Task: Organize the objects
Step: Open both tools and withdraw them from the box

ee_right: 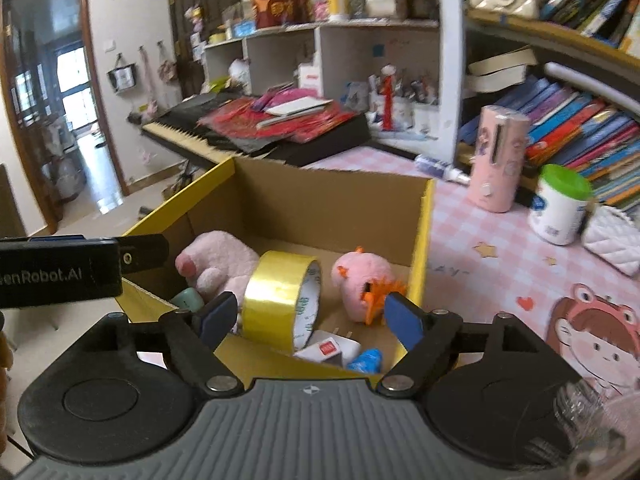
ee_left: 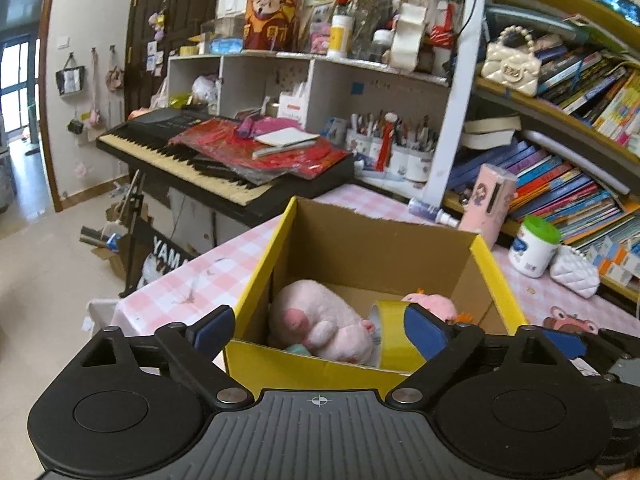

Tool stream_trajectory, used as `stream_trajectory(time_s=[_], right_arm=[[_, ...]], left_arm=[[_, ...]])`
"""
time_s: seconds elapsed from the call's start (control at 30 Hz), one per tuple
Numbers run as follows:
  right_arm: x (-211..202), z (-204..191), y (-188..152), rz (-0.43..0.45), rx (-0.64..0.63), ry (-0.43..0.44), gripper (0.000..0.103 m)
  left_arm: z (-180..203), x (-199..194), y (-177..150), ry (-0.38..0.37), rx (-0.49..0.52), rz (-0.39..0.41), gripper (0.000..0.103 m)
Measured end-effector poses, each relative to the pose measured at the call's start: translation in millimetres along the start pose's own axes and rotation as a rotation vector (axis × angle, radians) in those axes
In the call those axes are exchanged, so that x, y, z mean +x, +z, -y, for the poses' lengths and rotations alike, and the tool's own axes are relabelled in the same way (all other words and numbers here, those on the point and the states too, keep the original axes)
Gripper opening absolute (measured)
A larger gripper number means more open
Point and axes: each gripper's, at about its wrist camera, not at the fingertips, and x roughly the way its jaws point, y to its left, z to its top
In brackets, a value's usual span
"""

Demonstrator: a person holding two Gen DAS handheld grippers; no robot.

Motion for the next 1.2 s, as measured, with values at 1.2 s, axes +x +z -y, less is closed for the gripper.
stream_trajectory(time_s=[1.2], right_arm=[[-163.2,-61.7,-143.1,-0.073,0.386,-0.785,0.103]], left_arm=[[20.6,-92.0,-93.8,-0.220,0.370,-0.125,0.103]])
